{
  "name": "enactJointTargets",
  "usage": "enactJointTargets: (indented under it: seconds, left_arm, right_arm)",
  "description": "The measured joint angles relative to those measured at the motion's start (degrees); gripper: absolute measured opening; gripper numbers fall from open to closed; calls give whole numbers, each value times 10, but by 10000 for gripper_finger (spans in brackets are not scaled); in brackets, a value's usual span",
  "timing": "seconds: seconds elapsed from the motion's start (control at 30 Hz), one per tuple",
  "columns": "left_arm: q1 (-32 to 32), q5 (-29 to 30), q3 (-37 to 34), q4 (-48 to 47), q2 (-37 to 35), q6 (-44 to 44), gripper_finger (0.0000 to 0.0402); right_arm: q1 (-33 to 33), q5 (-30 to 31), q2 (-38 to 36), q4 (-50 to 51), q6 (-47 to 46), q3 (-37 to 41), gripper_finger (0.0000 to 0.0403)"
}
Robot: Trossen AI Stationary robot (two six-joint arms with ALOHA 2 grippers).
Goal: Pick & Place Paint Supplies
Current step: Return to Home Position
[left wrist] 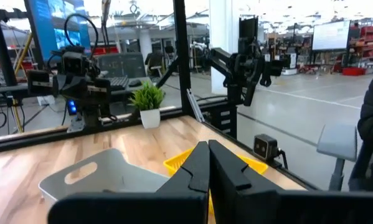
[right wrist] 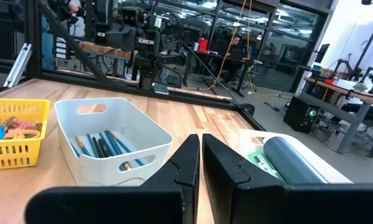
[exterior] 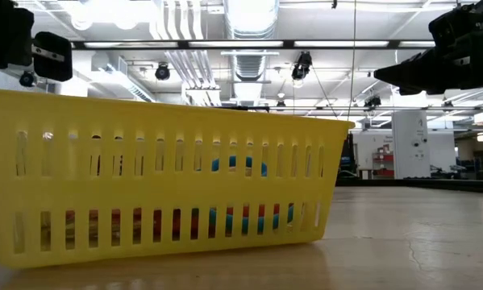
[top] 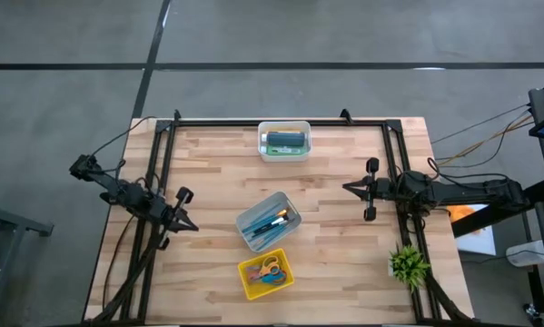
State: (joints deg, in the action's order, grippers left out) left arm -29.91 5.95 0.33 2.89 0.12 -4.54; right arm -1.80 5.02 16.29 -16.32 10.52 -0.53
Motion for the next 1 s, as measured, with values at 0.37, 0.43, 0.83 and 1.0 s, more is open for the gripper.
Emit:
enactJointTargets:
  seconds: [0.37, 0.43, 0.83, 1.0]
  left_arm:
    - [0, 0, -1, -10, 0, 20, 0]
    - [0, 0, -1, -10, 0, 20, 0]
    - [0, 0, -2, -10, 0, 19, 0]
    - [0, 0, -2, -10, 0, 19, 0]
  right_arm:
    - [0, 0, 0, 0, 0, 0, 15]
    - [0, 0, 0, 0, 0, 0, 15]
    - [0, 0, 0, 0, 0, 0, 15]
    - [0, 0, 0, 0, 0, 0, 15]
